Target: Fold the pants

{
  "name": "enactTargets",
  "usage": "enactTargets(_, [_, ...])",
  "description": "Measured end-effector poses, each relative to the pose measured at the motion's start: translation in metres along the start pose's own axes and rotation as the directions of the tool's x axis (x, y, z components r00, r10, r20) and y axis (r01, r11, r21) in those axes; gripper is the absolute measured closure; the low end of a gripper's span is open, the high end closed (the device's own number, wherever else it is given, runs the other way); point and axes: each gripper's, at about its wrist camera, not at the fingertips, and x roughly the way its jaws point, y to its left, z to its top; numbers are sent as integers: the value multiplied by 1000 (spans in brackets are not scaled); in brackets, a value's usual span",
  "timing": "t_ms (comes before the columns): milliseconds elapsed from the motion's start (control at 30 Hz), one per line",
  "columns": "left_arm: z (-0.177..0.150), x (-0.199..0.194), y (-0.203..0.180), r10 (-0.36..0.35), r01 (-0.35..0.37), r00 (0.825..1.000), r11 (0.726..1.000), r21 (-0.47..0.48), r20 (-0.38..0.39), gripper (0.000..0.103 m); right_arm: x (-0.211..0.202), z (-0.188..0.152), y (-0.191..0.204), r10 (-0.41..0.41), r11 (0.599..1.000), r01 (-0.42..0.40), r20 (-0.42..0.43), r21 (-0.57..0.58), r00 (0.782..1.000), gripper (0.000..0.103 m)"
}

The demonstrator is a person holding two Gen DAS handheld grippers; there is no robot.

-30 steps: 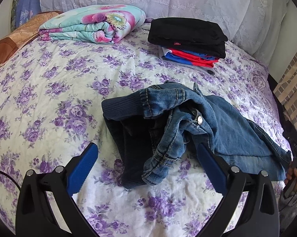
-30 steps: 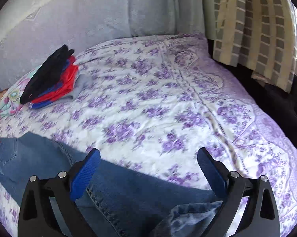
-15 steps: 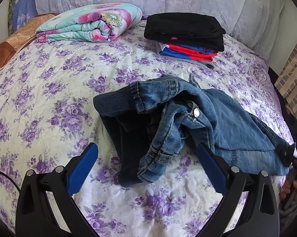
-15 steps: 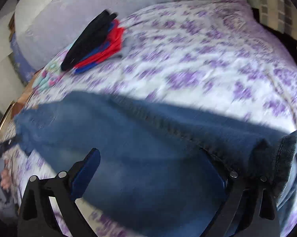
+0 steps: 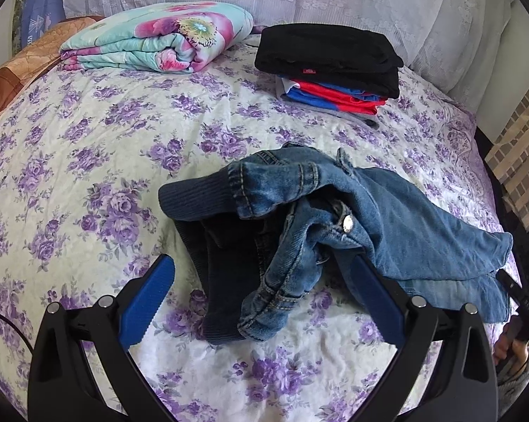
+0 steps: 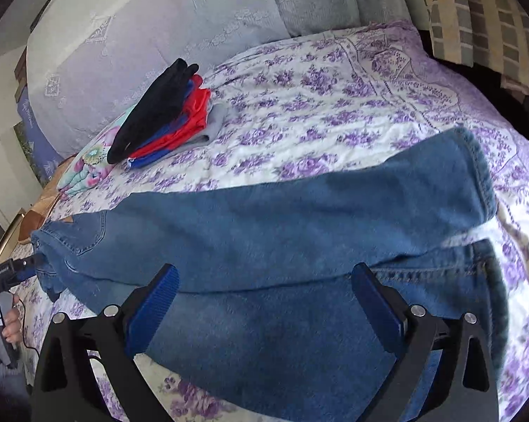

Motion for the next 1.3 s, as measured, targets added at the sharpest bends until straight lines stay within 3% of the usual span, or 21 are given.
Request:
enactTargets(100, [13, 5, -1, -39, 39, 999, 999, -18, 3, 5, 6, -5, 7, 39, 999, -39, -27, -4, 999, 4])
enactTargets(200, [27, 15, 1, -124, 122, 992, 990, -68, -26, 5, 5, -7, 14, 44, 999, -45, -26, -28, 999, 4])
enactTargets(300, [31, 35, 1, -217, 202, 972, 969, -142, -96, 5, 5, -8, 12, 41, 999, -42, -29, -11, 999, 4])
enactTargets(367, [18, 44, -4, -238, 216, 956, 967, -135, -174, 5, 4, -10, 11, 56, 998, -56, -28, 6, 998, 4])
enactTargets(433, [-1, 40, -8, -191, 181, 965, 981, -73, -182, 5, 3, -13, 10, 69, 998, -69, -26, 3, 997, 4])
enactTargets(533, [-24, 17, -5, -108, 109, 989, 994, 5, -97, 5, 9, -15, 11, 68, 998, -68, -51, 1, 996, 4])
enactTargets(633, [-33, 1, -3, -52, 56, 997, 994, 94, -51, 5, 12, -16, 14, 67, 998, -68, -58, -8, 996, 4])
enactTargets(733, [-31, 14, -1, 114, -105, 993, 980, 168, -43, 5, 12, -18, 15, 77, 997, -78, -49, -19, 996, 4])
enactTargets(833, [-23, 29, -5, 96, -83, 994, 977, 199, -55, 7, 11, -19, 14, 85, 996, -85, -46, -8, 995, 4])
enactTargets(867, [-21, 31, -7, 88, -75, 995, 974, 212, -53, 19, 11, -19, 13, 89, 996, -90, -42, -2, 995, 4])
enactTargets(900, [-20, 34, -11, 94, -78, 994, 970, 230, -57, 46, 10, -19, 12, 94, 996, -94, -39, 5, 995, 4])
enactTargets(933, [-20, 37, -13, 82, -61, 994, 968, 243, -75, 57, 10, -18, 10, 98, 995, -98, -36, 13, 995, 4])
enactTargets(967, [-19, 39, -13, 48, -24, 995, 970, 243, -92, 75, 10, -18, 9, 103, 995, -102, -35, 20, 994, 4])
enactTargets(1000, [-17, 37, -14, 48, -23, 995, 966, 256, -91, 79, 9, -18, 8, 105, 994, -105, -33, 26, 994, 4])
enactTargets(1100, [2, 14, -14, 131, -121, 991, 926, 357, -2, 83, 9, -17, 7, 108, 994, -107, -33, 31, 994, 4])
enactTargets(1200, [26, -19, -13, 234, -258, 966, 843, 472, 110, 83, 9, -18, 7, 107, 994, -106, -37, 23, 994, 4])
enactTargets(1233, [26, -30, -17, 264, -310, 951, 788, 532, 162, 83, 9, -18, 7, 107, 994, -106, -37, 22, 994, 4])
enactTargets(1300, [10, -46, -27, 304, -396, 918, 646, 652, 256, 79, 9, -19, 7, 109, 994, -108, -37, 23, 993, 4])
